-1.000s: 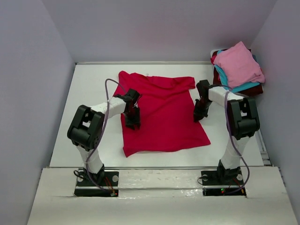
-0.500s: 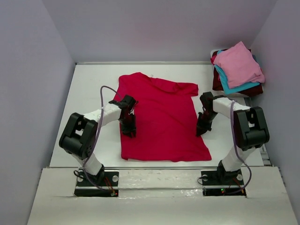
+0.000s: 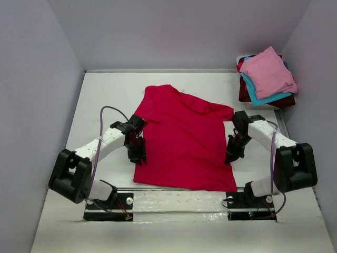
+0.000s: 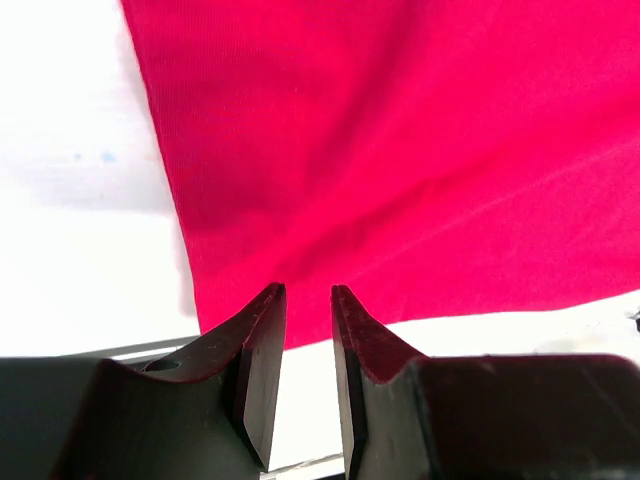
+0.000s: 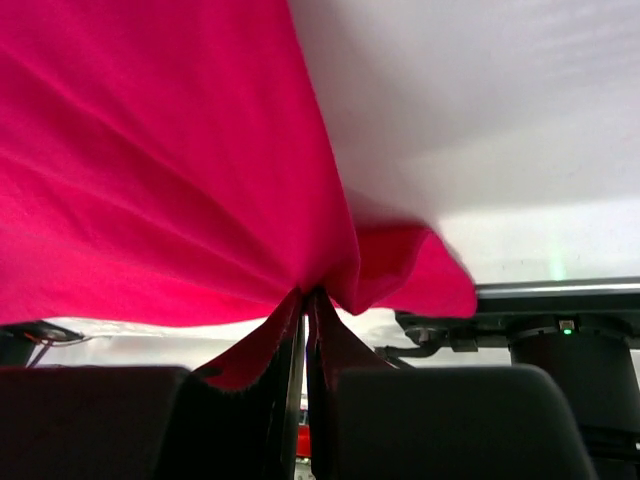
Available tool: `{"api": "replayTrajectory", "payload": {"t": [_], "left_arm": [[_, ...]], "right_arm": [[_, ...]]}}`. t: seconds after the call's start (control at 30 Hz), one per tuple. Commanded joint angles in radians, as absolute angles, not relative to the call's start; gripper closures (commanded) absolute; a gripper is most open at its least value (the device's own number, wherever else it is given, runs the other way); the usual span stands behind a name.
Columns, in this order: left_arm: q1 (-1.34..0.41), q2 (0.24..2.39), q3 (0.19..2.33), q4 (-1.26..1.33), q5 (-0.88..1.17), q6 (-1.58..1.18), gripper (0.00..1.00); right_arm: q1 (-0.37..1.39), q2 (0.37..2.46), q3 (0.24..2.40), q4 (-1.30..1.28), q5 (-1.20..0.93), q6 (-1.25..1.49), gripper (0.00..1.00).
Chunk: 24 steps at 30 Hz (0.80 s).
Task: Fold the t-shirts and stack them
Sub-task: Flatten the tshirt out
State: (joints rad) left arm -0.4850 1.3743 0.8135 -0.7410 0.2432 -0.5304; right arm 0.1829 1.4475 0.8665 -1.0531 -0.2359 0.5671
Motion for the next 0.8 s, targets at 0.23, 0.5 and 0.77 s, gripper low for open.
{"api": "replayTrajectory", "payload": {"t": [0.23,0.5,0.77], "left_arm": [[-0.492,1.477,1.138,-0.798,0.103,-0.497,0.49],[-0.443,1.755,1.451,-0.713,0.104,-0.448,0.28],[-0.376,1.969,1.638,-0.676,0.109,-0.416,0.28]], "right_arm": [[0.184,1.509,1.254,-1.077,-0.140,0.554,0.50],[0.184,1.831,1.597,-1.032,-0.046,0.528,0.40],[0.184,2.087,1.893,-1.031,-0.005,0.537,0.40]]}}
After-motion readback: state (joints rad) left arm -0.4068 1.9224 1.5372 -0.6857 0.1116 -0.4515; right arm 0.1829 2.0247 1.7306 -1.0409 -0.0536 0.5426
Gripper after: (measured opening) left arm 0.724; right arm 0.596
